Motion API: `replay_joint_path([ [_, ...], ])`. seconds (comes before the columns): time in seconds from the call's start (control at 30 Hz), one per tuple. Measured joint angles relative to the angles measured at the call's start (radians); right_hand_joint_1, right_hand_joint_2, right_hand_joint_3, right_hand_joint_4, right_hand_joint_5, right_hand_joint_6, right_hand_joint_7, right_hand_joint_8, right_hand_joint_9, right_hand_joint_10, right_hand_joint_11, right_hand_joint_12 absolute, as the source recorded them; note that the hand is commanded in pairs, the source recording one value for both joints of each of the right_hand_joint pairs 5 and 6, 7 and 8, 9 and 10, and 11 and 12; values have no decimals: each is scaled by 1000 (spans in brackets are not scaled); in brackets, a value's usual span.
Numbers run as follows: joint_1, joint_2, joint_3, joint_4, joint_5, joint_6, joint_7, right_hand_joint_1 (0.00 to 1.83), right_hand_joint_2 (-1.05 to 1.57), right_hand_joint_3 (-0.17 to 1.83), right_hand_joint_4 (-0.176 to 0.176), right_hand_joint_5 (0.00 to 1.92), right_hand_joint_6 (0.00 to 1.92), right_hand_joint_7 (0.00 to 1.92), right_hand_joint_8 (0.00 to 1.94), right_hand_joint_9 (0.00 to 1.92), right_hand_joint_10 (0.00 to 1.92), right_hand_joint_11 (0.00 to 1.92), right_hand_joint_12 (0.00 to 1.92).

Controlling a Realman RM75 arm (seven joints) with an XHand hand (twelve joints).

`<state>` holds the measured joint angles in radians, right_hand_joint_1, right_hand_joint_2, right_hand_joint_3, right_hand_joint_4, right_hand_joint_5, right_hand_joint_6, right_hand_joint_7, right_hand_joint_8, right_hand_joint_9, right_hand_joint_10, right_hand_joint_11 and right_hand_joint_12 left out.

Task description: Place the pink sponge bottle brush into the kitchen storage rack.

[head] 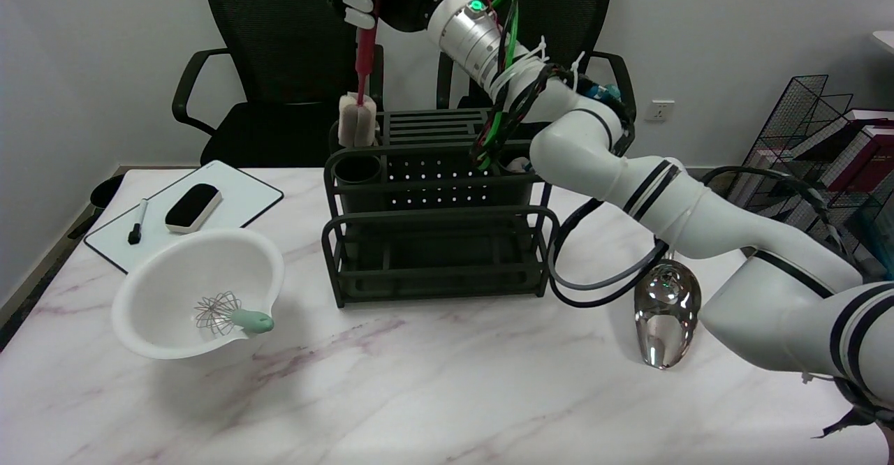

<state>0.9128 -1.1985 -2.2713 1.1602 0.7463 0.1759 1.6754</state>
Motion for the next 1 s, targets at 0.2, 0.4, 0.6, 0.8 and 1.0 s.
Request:
replay_joint_path([
  [0.2, -6, -13, -8, -8, -4, 3, 8, 1041, 1571, 375, 0, 1920, 1920, 1920, 1920, 1920, 1920, 1904, 1904],
  [0.4, -8, -30, -14, -35, -20, 9, 20, 1041, 1571, 379, 0, 1920, 1920, 1920, 1920, 1920, 1920, 1903, 1903],
  [0.6, -8, -50, -18, -80, -52, 20, 43, 1043, 1571, 385, 0, 1920, 1920, 1920, 1920, 1920, 1920, 1902, 1902],
  [0.8, -7, -71, -20, -132, -80, 37, 61, 1044, 1571, 383, 0, 1920, 1920, 1920, 1920, 1920, 1920, 1901, 1901],
  [1.0, -8, -85, -21, -173, -97, 52, 73, 1044, 1571, 384, 0, 1920, 1920, 1920, 1920, 1920, 1920, 1901, 1901],
])
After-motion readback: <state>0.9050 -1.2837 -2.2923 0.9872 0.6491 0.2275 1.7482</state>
